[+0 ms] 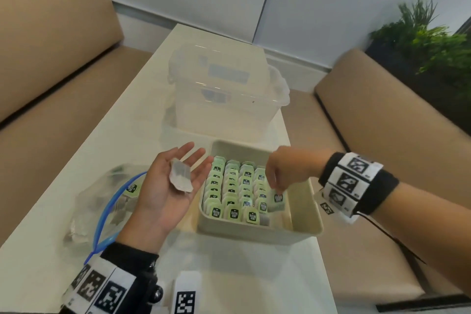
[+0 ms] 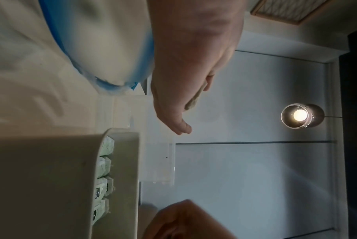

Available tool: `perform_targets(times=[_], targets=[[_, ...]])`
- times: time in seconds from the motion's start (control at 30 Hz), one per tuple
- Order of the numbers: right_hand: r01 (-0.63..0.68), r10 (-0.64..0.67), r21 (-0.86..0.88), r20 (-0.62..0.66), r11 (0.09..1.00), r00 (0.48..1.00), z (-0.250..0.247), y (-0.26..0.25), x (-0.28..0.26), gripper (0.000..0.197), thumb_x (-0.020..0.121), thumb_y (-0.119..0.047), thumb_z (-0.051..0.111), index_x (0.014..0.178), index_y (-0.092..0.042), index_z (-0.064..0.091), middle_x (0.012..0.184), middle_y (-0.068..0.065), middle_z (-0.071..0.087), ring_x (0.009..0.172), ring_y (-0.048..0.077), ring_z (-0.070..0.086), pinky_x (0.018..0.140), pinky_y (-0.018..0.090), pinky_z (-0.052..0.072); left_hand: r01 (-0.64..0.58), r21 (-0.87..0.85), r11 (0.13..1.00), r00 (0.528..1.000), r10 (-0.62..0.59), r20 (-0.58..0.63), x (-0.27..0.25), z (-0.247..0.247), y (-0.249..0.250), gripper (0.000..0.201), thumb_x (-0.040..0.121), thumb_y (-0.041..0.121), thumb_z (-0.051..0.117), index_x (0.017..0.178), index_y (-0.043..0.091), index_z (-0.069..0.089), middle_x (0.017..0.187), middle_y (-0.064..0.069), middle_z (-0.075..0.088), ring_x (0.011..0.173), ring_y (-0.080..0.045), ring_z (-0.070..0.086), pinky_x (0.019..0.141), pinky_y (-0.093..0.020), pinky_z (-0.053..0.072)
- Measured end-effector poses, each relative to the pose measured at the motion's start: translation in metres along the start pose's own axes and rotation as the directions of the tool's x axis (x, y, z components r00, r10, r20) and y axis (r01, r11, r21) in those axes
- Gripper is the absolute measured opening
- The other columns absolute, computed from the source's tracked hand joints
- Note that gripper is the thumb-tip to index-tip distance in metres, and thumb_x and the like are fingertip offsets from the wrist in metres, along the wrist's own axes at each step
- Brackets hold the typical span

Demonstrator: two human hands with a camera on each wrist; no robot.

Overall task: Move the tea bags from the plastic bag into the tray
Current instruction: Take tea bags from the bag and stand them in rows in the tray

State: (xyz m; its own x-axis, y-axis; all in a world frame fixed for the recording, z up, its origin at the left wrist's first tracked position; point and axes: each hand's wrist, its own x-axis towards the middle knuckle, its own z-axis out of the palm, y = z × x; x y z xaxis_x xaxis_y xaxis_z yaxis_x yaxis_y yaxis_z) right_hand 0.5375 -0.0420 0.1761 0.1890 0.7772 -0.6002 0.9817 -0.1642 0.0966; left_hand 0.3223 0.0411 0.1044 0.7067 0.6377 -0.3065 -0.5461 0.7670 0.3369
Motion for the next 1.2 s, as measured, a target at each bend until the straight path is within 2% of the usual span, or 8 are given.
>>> perform_targets(times=[0.07,0.27,0.53,0.77,0.83,0.9,1.03,1.2], targets=[[0.005,-0.005,0.003,0.135,1.000,0.991,0.018,0.006,0.015,0.023,0.077,-0.027,0.075,0.098,-0.019,0.072,0.099,-0.005,0.070,0.081,0.009,0.057,0.084,0.026,0.049,0.000,0.005,1.000,1.000,0.000,0.013,0.003,-0.003,0.001,0.072,0.030,0.020,0.091,0.097,0.005,0.071,0.110,-0.016,0.066,0.105,-0.036,0.066,0.088,-0.042,0.053],[0.049,-0.018,-0.094,0.304,0.994,0.953,0.035,0.001,0.041,0.029,0.082,-0.026,0.070,0.109,-0.015,0.070,0.115,0.000,0.066,0.099,0.015,0.056,0.088,0.027,0.042,-0.001,-0.011,1.000,1.000,0.001,0.019,0.008,-0.011,0.002,0.070,0.025,0.016,0.092,0.092,0.004,0.074,0.112,-0.016,0.066,0.106,-0.036,0.065,0.089,-0.044,0.052],[0.018,0.068,-0.268,0.307,0.963,0.949,0.039,-0.006,0.069,0.033,0.083,-0.028,0.067,0.112,-0.013,0.068,0.113,0.004,0.067,0.100,0.020,0.059,0.083,0.028,0.043,-0.027,-0.017,0.999,0.999,0.027,0.024,0.010,-0.013,0.009,0.074,0.024,0.017,0.092,0.094,0.004,0.071,0.111,-0.017,0.067,0.106,-0.035,0.065,0.085,-0.041,0.055],[-0.049,0.110,-0.255,0.232,0.966,0.966,0.047,-0.004,0.072,0.031,0.077,-0.032,0.073,0.101,-0.013,0.072,0.102,0.000,0.070,0.098,0.021,0.062,0.086,0.038,0.053,0.018,-0.114,0.993,0.997,-0.009,0.075,0.004,-0.005,0.006,0.044,0.057,0.026,0.074,0.095,0.003,0.074,0.119,-0.019,0.065,0.109,-0.039,0.063,0.088,-0.047,0.052],[-0.061,0.112,-0.279,0.170,0.958,0.979,0.037,-0.009,0.061,0.036,0.079,-0.040,0.071,0.098,-0.009,0.070,0.092,-0.001,0.067,0.092,0.022,0.062,0.080,0.036,0.054,0.023,-0.143,0.989,0.998,-0.014,0.059,0.002,-0.001,0.005,0.037,0.079,0.031,0.058,0.104,0.005,0.069,0.120,-0.018,0.065,0.109,-0.038,0.063,0.090,-0.048,0.051],[-0.017,-0.002,-0.254,-0.076,0.967,0.997,0.019,-0.023,0.043,0.031,0.083,-0.041,0.066,0.092,-0.012,0.065,0.081,-0.003,0.059,0.083,0.022,0.060,0.072,0.033,0.053,0.022,-0.164,0.986,0.999,-0.018,0.030,0.003,0.002,0.004,0.039,0.091,0.036,0.046,0.106,0.006,0.065,0.117,-0.017,0.065,0.108,-0.037,0.063,0.089,-0.049,0.051],[0.448,-0.274,0.143,-0.617,0.883,0.737,-0.018,-0.069,0.004,0.029,0.081,-0.040,0.068,0.078,-0.014,0.056,0.066,-0.005,0.056,0.060,0.014,0.053,0.058,0.022,0.044,0.020,-0.208,0.978,0.999,-0.026,-0.028,0.004,0.010,0.002,0.037,0.093,0.042,0.043,0.082,0.009,0.053,0.088,-0.010,0.061,0.079,-0.030,0.069,0.068,-0.041,0.060],[0.499,-0.335,0.102,-0.624,0.860,0.705,-0.029,-0.095,-0.006,0.024,0.081,-0.029,0.070,0.093,-0.009,0.064,0.084,0.001,0.063,0.070,0.014,0.054,0.071,0.033,0.049,0.047,-0.191,0.980,0.999,-0.043,0.025,0.000,0.019,-0.005,0.037,0.097,0.048,0.033,0.084,0.014,0.042,0.060,-0.008,0.060,0.054,-0.022,0.064,0.051,-0.023,0.051]])
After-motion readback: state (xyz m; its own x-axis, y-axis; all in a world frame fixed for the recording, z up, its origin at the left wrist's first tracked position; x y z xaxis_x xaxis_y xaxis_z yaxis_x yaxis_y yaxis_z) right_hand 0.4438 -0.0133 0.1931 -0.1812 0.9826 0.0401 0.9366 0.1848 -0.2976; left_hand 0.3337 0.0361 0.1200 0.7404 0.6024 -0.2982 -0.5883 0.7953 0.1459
